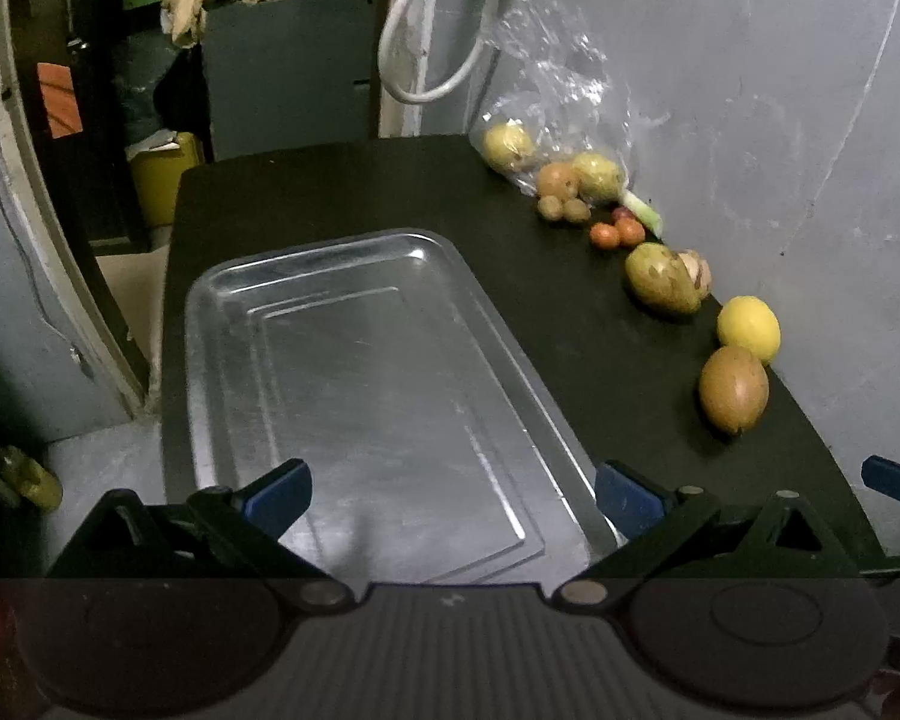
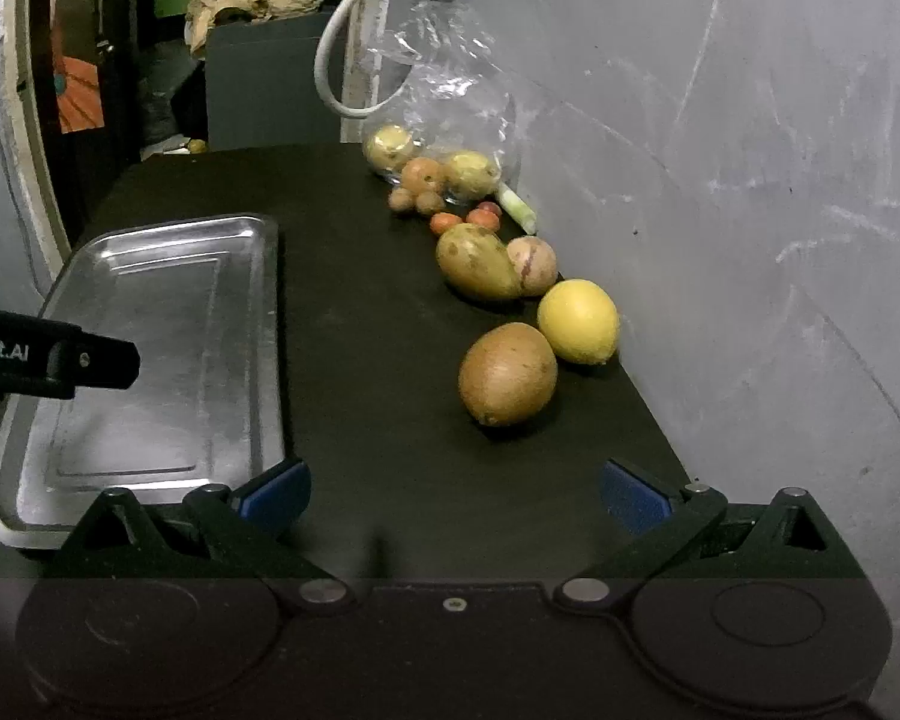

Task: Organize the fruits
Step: 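Move both tools forward toward the row of fruit beside the tray, then grasp the green-yellow pear with the left tool while the right tool grasps the brown pear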

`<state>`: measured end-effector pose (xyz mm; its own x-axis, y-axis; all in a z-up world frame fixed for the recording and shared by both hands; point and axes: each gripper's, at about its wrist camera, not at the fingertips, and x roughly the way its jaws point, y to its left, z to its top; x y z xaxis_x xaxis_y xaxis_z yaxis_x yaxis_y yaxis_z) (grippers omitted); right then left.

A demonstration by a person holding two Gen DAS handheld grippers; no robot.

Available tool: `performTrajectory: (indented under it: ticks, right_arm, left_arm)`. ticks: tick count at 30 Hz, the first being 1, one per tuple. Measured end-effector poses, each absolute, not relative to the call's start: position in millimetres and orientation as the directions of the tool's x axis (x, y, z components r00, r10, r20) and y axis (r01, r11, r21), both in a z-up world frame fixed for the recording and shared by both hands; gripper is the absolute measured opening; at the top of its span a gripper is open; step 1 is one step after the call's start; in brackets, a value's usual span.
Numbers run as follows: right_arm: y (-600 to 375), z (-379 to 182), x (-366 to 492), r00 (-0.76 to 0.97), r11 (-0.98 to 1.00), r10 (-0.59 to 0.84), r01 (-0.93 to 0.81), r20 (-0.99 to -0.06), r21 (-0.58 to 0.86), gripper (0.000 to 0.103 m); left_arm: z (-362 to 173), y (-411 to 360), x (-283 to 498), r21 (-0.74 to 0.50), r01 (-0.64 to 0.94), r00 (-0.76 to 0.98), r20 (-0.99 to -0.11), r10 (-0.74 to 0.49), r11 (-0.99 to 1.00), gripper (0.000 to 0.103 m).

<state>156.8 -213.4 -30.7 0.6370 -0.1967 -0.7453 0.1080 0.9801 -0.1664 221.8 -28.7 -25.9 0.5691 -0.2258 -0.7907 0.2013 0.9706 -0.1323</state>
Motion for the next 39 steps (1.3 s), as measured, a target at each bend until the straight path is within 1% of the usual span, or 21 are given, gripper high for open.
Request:
performTrajectory:
  ticks: [8, 18, 22, 30, 34, 39]
  right_arm:
    - [-237.7, -50.0, 169.6, 0.638, 0.989, -0.151, 0.105, -0.755, -0.108, 0.102]
    - [-258.2, -72.6, 200.1, 0.637, 0.995, -0.099, 0.074, -0.765, -0.067, 0.102]
    - [-266.8, -79.3, 213.3, 0.639, 0.997, -0.073, 0.059, -0.766, -0.045, 0.099]
    - [-282.0, -85.3, 229.9, 0.657, 0.999, -0.026, 0.050, -0.753, 0.009, 0.091]
    - [-286.2, -89.5, 234.3, 0.651, 0.998, -0.009, 0.050, -0.759, 0.031, 0.085]
    - [-290.7, -93.0, 236.8, 0.656, 0.998, -0.004, 0.056, -0.755, 0.043, 0.083]
  left_arm:
    - [-32.8, -64.3, 246.1, -0.089, 0.229, 0.538, -0.818, -0.202, 0.969, 0.102]
    - [-36.2, -104.9, 293.6, -0.073, 0.259, 0.547, -0.810, -0.209, 0.963, 0.102]
    - [-41.3, -123.9, 313.2, -0.076, 0.304, 0.562, -0.791, -0.243, 0.950, 0.102]
    - [-55.0, -164.5, 354.7, -0.134, 0.386, 0.555, -0.757, -0.345, 0.913, 0.102]
    - [-64.6, -180.6, 371.7, -0.143, 0.395, 0.548, -0.757, -0.357, 0.908, 0.102]
    - [-73.9, -194.3, 385.4, -0.188, 0.375, 0.531, -0.759, -0.376, 0.908, 0.102]
